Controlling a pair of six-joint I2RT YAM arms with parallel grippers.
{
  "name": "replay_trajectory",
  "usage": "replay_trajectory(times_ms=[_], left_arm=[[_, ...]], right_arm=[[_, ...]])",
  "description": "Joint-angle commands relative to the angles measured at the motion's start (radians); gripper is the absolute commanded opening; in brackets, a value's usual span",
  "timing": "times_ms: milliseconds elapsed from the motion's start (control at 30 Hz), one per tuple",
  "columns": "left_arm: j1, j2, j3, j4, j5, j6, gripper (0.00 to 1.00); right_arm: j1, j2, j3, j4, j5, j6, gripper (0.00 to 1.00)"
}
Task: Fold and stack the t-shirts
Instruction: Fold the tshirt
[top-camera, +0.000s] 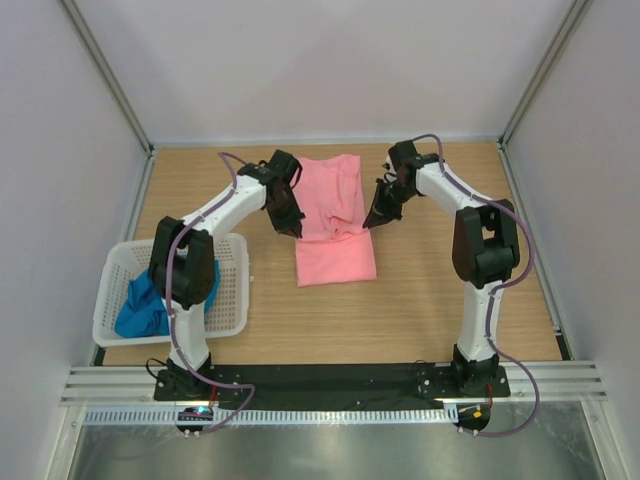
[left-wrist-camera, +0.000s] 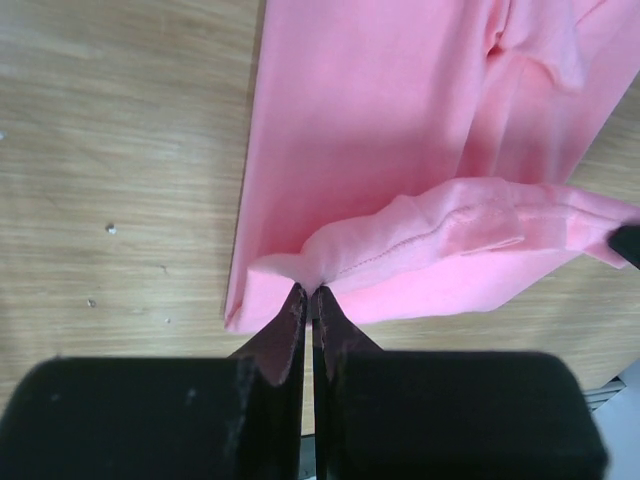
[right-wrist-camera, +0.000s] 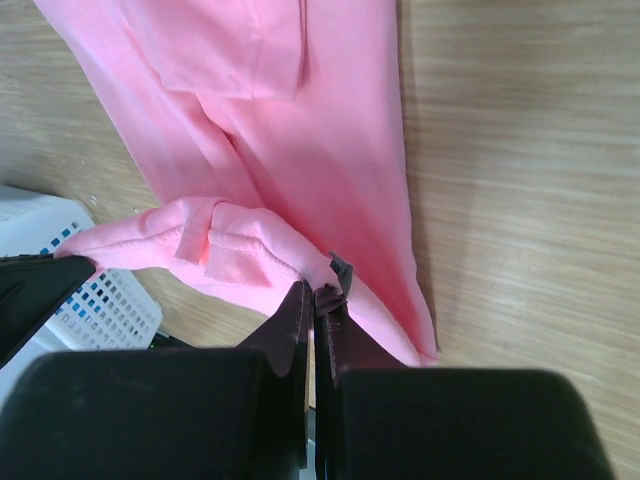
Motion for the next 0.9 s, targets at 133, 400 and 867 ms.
replay_trajectory(times_ms=[133,400,867], left_arm=[[0.03,0.076,0.127,-0.051,0.023,0.043,0.0],[0.061,0.136,0.19,-0.043,0.043,0.038,0.0],[0.107,0.254,0.311,-0.068,0.039,0.046,0.02]], right_arm=[[-0.023,0.076,0.111,0.017,-0.077,0.001,0.01],[-0.043,0.137,0.182,0.017,-0.101,0.013,0.01],[-0.084,0.278,0.326,0.003,-0.164,0.024,0.23]])
